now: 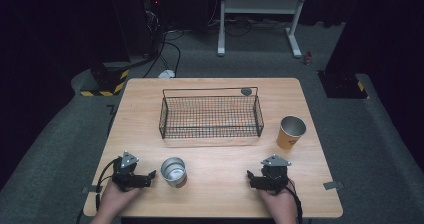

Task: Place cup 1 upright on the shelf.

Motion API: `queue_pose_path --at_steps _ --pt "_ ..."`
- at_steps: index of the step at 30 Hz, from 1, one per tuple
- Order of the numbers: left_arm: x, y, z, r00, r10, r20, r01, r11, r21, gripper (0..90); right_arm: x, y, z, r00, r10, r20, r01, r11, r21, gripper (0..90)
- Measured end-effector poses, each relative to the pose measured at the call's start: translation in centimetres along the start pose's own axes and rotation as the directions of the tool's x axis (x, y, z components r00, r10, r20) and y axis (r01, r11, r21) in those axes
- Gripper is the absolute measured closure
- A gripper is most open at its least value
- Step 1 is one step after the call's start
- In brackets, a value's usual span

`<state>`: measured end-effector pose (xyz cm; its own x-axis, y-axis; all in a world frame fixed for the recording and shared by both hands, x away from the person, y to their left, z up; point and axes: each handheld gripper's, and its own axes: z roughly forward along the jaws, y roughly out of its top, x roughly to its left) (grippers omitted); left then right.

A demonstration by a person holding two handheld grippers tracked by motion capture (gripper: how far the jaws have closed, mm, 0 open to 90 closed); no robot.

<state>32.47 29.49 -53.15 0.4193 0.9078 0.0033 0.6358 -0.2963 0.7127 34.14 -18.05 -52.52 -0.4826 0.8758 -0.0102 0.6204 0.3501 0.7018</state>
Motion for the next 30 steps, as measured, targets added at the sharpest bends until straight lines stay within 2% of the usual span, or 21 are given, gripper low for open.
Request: queue_pose_path --at_steps 30 --pt "0.03 -0.05 -0.05 1.0 -0.002 0.0 0.002 1.0 0.0 0.3 -0.16 0.15 -0.07 1.0 -0.002 0.001 0.002 1.0 0.001 12.5"
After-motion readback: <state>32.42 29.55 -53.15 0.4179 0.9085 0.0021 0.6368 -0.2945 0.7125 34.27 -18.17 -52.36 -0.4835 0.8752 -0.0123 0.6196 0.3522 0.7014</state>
